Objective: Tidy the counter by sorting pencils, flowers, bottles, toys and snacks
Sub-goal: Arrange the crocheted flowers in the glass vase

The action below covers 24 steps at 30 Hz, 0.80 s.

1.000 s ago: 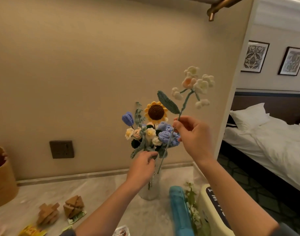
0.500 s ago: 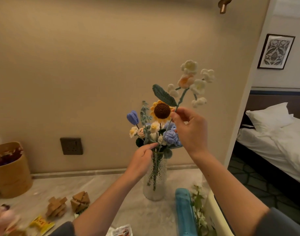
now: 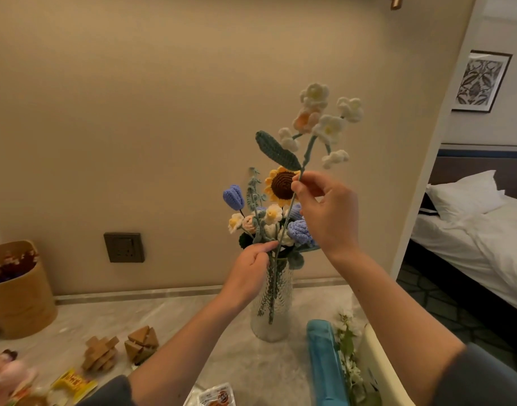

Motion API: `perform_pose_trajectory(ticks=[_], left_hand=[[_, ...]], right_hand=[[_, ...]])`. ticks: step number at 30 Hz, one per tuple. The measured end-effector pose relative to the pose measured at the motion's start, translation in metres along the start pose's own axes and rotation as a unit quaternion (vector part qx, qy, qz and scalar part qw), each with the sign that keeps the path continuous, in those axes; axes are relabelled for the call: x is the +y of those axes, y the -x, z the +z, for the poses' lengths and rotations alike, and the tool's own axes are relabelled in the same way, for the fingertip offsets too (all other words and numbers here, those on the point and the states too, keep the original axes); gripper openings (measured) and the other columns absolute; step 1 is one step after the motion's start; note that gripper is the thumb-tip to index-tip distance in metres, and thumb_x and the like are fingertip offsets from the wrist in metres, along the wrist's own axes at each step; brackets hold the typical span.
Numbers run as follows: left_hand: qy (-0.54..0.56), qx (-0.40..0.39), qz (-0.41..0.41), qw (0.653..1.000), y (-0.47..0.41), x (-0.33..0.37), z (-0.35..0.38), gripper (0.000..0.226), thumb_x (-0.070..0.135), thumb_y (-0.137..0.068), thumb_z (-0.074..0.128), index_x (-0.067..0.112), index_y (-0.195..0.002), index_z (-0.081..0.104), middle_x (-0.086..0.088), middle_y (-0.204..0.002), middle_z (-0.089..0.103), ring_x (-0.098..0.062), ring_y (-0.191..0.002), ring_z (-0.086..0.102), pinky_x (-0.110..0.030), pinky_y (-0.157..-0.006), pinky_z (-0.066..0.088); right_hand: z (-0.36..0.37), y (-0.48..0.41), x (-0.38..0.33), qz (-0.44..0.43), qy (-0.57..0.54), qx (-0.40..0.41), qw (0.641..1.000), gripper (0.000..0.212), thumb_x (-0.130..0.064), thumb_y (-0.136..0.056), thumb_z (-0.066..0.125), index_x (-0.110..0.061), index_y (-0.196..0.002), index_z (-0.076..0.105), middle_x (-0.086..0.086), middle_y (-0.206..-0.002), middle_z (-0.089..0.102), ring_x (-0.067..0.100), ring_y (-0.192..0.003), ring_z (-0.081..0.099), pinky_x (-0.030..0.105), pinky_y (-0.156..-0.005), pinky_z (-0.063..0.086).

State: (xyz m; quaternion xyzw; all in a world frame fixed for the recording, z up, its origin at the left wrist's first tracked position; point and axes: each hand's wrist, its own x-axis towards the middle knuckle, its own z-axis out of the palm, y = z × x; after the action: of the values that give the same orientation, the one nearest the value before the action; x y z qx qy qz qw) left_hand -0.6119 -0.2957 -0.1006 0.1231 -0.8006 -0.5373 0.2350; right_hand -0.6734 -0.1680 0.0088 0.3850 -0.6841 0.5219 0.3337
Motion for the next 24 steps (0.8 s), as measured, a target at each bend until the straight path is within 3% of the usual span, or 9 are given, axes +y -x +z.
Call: perform_pose_trajectory(ticks=[8, 14, 20, 24], left_hand=[[-0.011, -0.01, 0.005, 1.0, -0.002, 0.006, -0.003, 0.045, 0.015, -0.096, 0.031, 0.029, -0.129, 0.058, 0.02, -0.107, 0.056, -0.008, -0.111, 0.052, -0.033, -0.094, 0.044], [-0.017, -0.005, 0.007, 1.0, -0.004, 0.007, -0.002, 0.045, 0.017, -0.096, 0.03, 0.028, -0.128, 0.059, 0.017, -0.111, 0.059, -0.01, -0.112, 0.054, -0.033, -0.093, 0.044], [-0.013, -0.001, 0.004, 1.0, -0.004, 0.007, -0.001, 0.043, 0.02, -0.097, 0.03, 0.03, -0.125, 0.061, 0.027, -0.102, 0.057, -0.008, -0.107, 0.055, -0.03, -0.086, 0.045], [-0.012, -0.002, 0.002, 1.0, -0.004, 0.007, -0.001, 0.043, 0.018, -0.095, 0.032, 0.029, -0.124, 0.061, 0.019, -0.114, 0.061, -0.005, -0.101, 0.053, -0.029, -0.085, 0.044]], right_hand=[[0.0, -0.005, -0.004, 0.009, 0.013, 0.008, 1.0, 0.013, -0.021, -0.089, 0.068, -0.016, -0.1, 0.075, -0.007, -0.08, 0.071, 0.006, -0.064, 0.06, 0.02, -0.062, 0.048], [0.007, -0.002, 0.003, 0.017, 0.038, -0.012, 0.999, 0.013, -0.022, -0.088, 0.069, -0.017, -0.098, 0.076, -0.001, -0.081, 0.074, 0.012, -0.067, 0.064, 0.028, -0.062, 0.051], [0.023, 0.017, 0.022, 0.053, 0.103, -0.087, 0.989, 0.013, -0.025, -0.089, 0.067, -0.018, -0.098, 0.074, -0.003, -0.086, 0.074, 0.013, -0.074, 0.066, 0.031, -0.064, 0.054], [0.033, 0.032, 0.032, 0.078, 0.162, -0.152, 0.972, 0.011, -0.02, -0.09, 0.061, -0.011, -0.085, 0.066, 0.0, -0.073, 0.067, 0.021, -0.063, 0.064, 0.032, -0.058, 0.052]])
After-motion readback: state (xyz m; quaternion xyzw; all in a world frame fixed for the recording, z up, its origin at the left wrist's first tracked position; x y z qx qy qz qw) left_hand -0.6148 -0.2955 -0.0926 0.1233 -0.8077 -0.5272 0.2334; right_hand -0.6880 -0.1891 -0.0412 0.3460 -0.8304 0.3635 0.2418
